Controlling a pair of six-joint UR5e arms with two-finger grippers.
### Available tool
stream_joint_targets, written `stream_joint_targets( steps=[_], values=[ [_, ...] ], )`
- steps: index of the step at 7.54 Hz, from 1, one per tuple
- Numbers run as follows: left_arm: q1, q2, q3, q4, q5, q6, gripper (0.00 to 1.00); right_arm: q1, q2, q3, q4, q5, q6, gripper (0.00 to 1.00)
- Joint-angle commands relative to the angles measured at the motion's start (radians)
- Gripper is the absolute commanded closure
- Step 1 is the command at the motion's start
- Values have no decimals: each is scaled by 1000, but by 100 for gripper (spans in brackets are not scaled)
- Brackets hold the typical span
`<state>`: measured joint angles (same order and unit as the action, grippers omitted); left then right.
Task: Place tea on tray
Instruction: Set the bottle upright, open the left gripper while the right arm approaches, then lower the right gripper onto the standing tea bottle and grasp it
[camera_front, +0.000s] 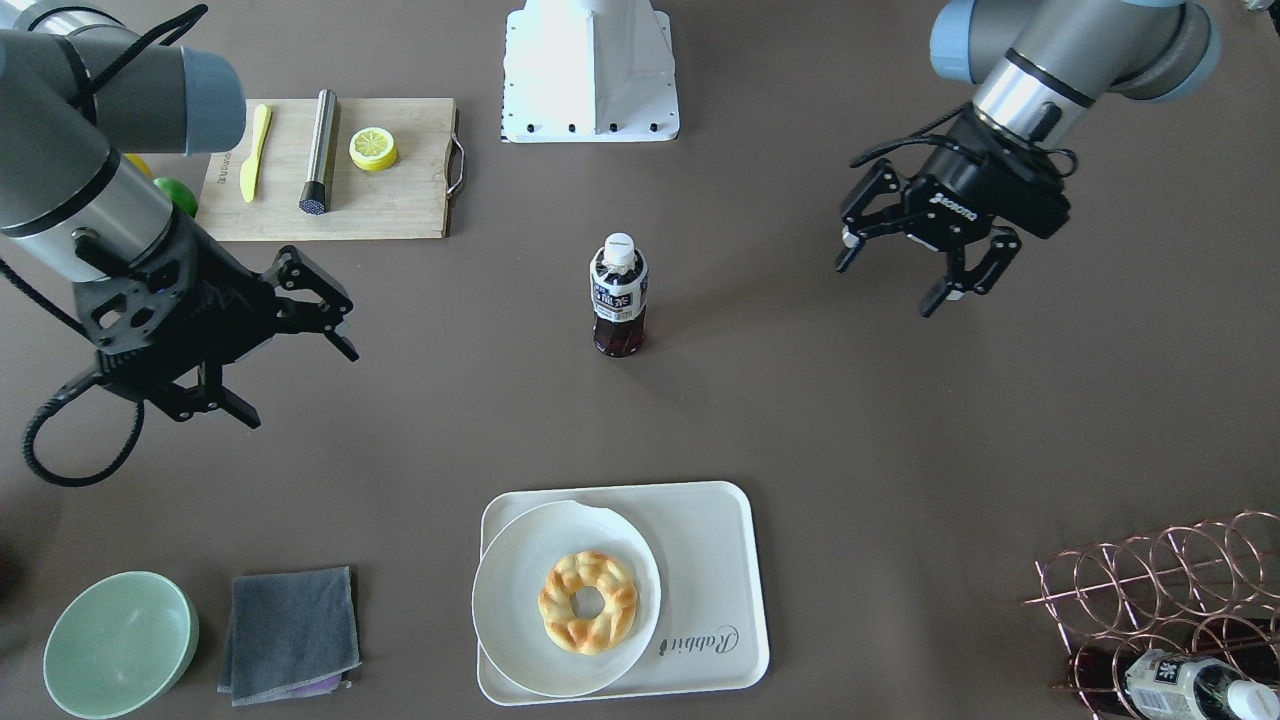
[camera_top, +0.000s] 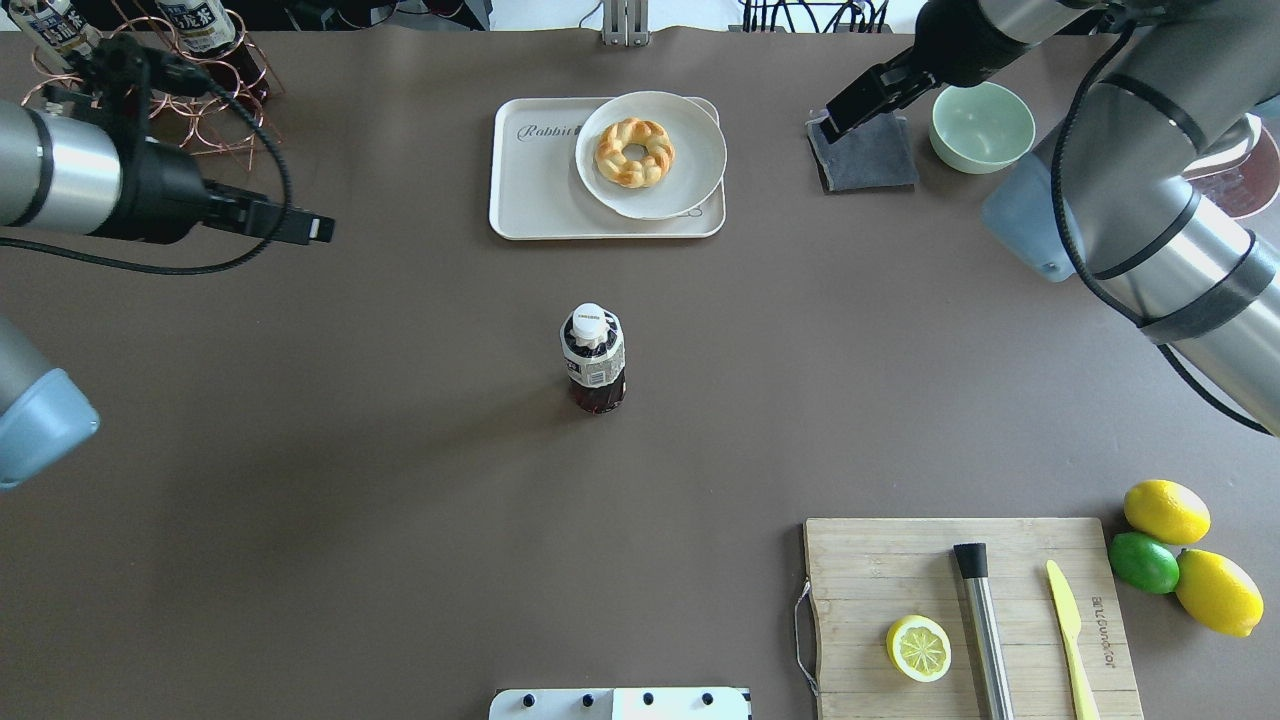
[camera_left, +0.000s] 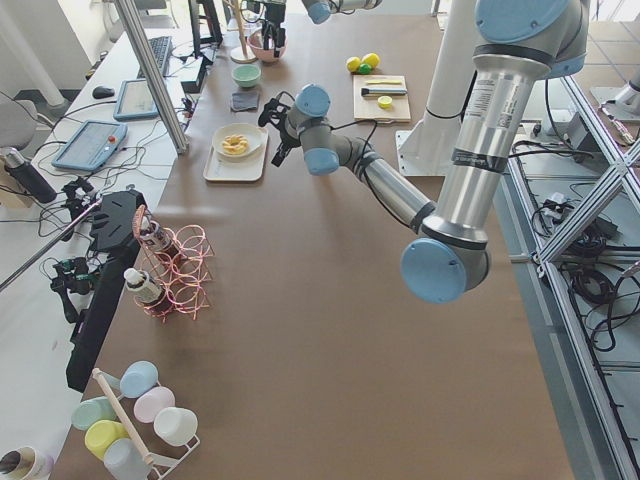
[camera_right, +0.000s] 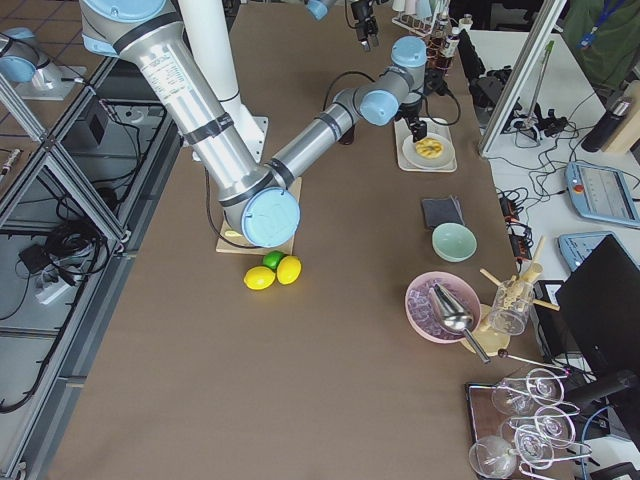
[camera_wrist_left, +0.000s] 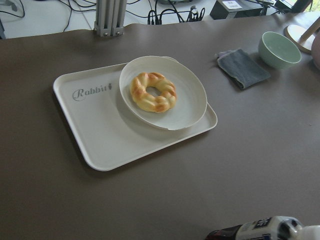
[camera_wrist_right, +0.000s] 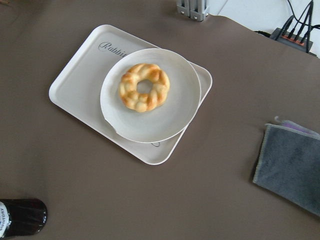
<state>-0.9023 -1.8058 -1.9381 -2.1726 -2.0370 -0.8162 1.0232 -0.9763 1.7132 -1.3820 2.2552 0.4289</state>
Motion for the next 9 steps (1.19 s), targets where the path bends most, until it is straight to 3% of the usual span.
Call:
stream_joint_targets(
  steps=[1,3,4,7,9],
  values=[
    [-238,314,51,8,-107,346,1,-180,51,94,1,-142,77,0],
    [-489,348,211,5,-323,543,1,-323,82,108,108,-251,79,0],
    [-527,385,235,7,-327,583,1,-398,79,108,182,-341,82,0],
    [-561,434,277,2,-316,641,1,-539,87,111,189,-552,79,0],
    [-561,434,277,2,-318,641,1,-564,77,100,192,-641,70,0]
  ],
)
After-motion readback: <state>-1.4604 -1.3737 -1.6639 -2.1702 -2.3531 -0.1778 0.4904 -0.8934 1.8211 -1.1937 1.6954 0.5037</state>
